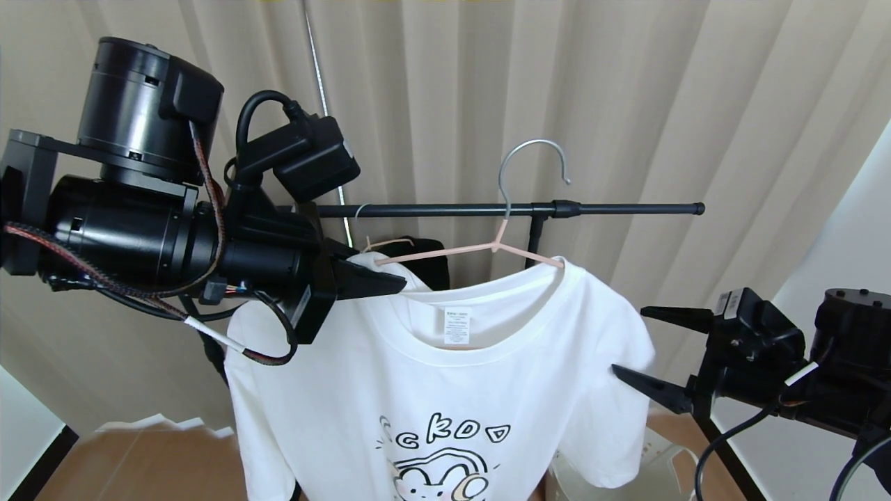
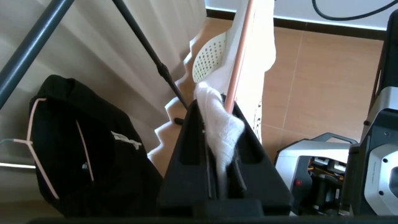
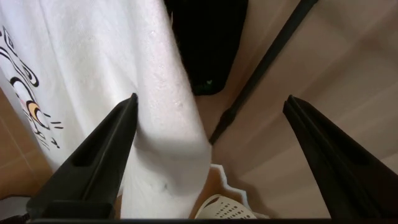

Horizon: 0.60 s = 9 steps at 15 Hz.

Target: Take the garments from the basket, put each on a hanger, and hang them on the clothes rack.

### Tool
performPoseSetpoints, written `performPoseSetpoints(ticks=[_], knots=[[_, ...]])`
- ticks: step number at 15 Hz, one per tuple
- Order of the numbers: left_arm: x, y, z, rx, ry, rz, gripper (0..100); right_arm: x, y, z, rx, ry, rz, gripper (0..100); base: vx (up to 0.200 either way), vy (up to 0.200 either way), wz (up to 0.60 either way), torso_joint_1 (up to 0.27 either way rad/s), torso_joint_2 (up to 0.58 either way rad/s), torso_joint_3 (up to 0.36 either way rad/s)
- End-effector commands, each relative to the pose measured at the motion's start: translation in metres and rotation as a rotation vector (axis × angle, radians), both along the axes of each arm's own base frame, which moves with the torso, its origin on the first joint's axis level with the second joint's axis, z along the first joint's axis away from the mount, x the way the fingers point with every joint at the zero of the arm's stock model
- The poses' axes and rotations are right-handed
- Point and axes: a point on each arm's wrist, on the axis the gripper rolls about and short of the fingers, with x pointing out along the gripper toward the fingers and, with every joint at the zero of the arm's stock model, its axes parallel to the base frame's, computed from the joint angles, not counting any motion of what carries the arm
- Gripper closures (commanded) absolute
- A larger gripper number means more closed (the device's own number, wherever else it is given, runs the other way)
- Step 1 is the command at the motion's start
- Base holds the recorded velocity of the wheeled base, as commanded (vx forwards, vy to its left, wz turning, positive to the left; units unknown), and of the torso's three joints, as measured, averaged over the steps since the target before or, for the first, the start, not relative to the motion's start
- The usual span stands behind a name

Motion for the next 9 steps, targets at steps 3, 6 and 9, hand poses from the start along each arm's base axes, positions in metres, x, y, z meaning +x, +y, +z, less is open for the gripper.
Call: performPoseSetpoints(ticks=[3,6,9], knots=[[-0.0015,0.0043,0.0017,-0.003,-0.005,0.011,100,-0.0004,-0.0014,-0.0108,-0.043,0.009,0.01,0,0.0,0.0,0.0,0.0,0.0,0.0],[-0.0013,0.0046,0.0017,-0.003,-0.005,0.013,100,0.0005,-0.0013,-0.0166,-0.059,0.019,0.017,0,0.0,0.0,0.0,0.0,0.0,0.0],[-0.0017,0.0048,0.0017,-0.003,-0.005,0.013,100,0.0008,-0.0009,-0.0162,-0.058,0.016,0.018,100,0.0,0.0,0.0,0.0,0.0,0.0]])
